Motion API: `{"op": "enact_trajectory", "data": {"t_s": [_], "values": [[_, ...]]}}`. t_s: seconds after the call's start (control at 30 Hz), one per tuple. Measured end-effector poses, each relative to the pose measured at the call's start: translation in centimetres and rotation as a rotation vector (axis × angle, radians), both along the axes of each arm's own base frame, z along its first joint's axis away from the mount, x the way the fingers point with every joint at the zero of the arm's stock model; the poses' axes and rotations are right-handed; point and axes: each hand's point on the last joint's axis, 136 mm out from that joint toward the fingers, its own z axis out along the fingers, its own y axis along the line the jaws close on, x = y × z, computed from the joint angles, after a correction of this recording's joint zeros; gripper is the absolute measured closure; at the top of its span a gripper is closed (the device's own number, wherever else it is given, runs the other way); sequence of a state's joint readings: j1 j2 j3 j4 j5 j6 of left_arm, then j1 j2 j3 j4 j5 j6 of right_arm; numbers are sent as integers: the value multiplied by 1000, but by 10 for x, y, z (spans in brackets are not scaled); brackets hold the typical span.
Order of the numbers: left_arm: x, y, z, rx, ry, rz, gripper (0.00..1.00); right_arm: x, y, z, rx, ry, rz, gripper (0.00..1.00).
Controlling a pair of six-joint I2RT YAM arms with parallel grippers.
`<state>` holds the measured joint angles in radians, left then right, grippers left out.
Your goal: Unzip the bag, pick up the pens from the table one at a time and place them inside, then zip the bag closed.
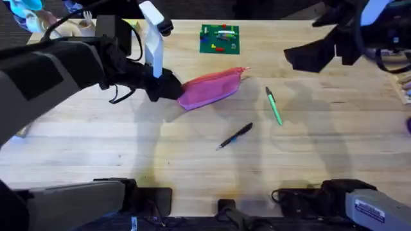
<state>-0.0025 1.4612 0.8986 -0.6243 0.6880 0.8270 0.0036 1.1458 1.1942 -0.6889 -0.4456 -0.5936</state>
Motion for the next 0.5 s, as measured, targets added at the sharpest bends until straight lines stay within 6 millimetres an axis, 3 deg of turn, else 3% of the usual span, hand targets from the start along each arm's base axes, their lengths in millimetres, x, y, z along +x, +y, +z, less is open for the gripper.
{"op": "enact_trajectory", "data": {"t_s": [0.23, 0.5], "values": [[0, 0, 0, 0, 0, 0, 958, -2, 13, -1, -103, -108, 211, 5], [0, 0, 0, 0, 0, 0, 958, 5, 18, -16, -139, -108, 298, 4]]}}
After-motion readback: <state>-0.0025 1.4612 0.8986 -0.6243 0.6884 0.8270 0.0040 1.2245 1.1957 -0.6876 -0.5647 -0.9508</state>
